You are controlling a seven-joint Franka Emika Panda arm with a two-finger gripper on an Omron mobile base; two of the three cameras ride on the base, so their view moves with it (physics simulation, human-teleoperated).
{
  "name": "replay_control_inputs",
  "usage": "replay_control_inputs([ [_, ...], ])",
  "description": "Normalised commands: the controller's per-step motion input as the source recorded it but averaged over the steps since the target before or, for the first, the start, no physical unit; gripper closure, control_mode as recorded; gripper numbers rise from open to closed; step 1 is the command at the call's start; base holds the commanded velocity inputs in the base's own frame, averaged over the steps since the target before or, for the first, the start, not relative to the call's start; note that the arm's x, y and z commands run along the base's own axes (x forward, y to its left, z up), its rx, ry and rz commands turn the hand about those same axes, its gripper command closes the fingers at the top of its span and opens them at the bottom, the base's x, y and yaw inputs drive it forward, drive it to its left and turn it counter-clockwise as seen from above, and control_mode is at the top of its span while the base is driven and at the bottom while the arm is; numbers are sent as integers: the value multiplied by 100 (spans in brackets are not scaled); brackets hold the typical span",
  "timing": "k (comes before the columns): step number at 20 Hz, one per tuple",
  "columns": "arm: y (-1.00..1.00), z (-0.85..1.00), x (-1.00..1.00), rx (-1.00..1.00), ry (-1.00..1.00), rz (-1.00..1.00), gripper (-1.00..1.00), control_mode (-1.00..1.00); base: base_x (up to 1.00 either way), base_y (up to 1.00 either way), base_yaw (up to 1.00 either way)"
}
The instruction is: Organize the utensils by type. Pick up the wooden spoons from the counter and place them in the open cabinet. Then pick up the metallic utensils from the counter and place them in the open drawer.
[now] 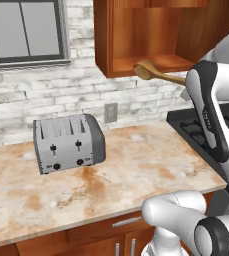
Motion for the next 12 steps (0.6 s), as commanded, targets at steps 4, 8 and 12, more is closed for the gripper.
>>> replay_control_inputs([
  [4,0,4,6,1,-5,1,100,-100,0,0,0],
  [8,-1,10,2,0,-5,0,100,-100,0,0,0],
  [12,0,2,22,0,-4,0,100,-100,0,0,0],
])
